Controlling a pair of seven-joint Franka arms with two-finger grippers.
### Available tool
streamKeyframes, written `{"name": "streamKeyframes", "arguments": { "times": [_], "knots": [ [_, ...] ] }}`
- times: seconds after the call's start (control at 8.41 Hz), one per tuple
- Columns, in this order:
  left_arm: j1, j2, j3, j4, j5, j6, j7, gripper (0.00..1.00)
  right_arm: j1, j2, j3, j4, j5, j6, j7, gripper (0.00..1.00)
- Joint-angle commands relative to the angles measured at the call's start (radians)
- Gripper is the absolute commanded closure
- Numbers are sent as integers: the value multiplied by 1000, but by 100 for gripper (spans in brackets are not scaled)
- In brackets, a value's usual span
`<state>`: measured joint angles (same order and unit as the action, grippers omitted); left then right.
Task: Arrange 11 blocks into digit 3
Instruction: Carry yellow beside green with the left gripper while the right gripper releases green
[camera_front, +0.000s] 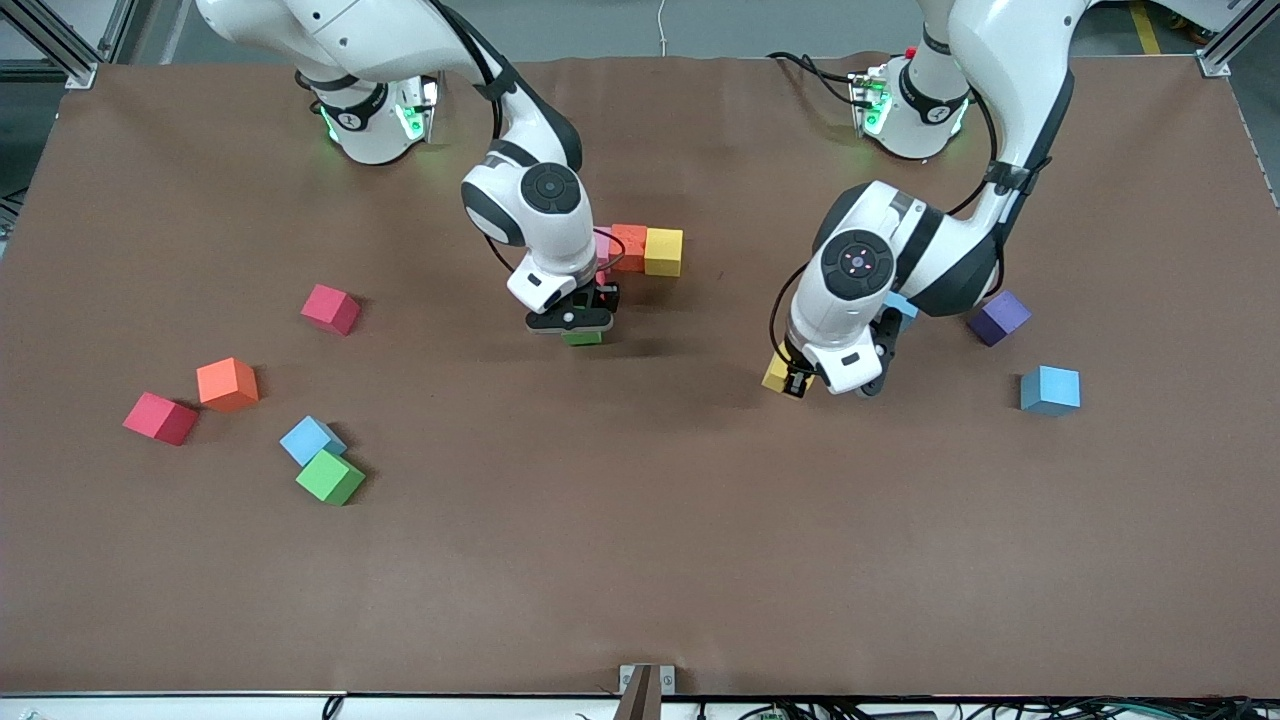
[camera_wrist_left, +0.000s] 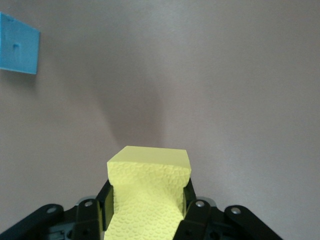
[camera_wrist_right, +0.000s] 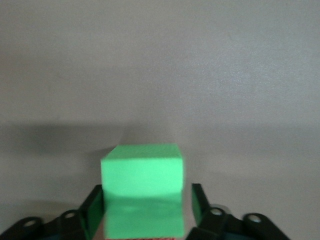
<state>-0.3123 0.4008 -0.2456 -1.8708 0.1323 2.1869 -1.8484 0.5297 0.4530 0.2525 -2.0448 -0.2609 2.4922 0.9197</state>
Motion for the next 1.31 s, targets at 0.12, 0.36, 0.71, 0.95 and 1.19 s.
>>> {"name": "streamKeyframes", "arguments": {
  "times": [0.12,0.36,0.71,0.95,1.19],
  "knots": [
    [-68,81,5,115,3,-35,-154,73,1,-10,-3,-23,-31,17,30,5],
    [-105,119,5,148,-5,-35,-246,73,-8,-13,-3,-18,-29,10,30,1],
    [-180,139,3,165,-8,-35,-382,73,-62,-68,1,-6,-23,-10,96,1],
    [-224,189,3,215,-8,-35,-495,73,-150,-92,8,12,-15,-44,88,1],
    [-278,223,5,237,-2,-26,-587,73,-285,-120,8,15,-15,-47,84,1]
  ]
}}
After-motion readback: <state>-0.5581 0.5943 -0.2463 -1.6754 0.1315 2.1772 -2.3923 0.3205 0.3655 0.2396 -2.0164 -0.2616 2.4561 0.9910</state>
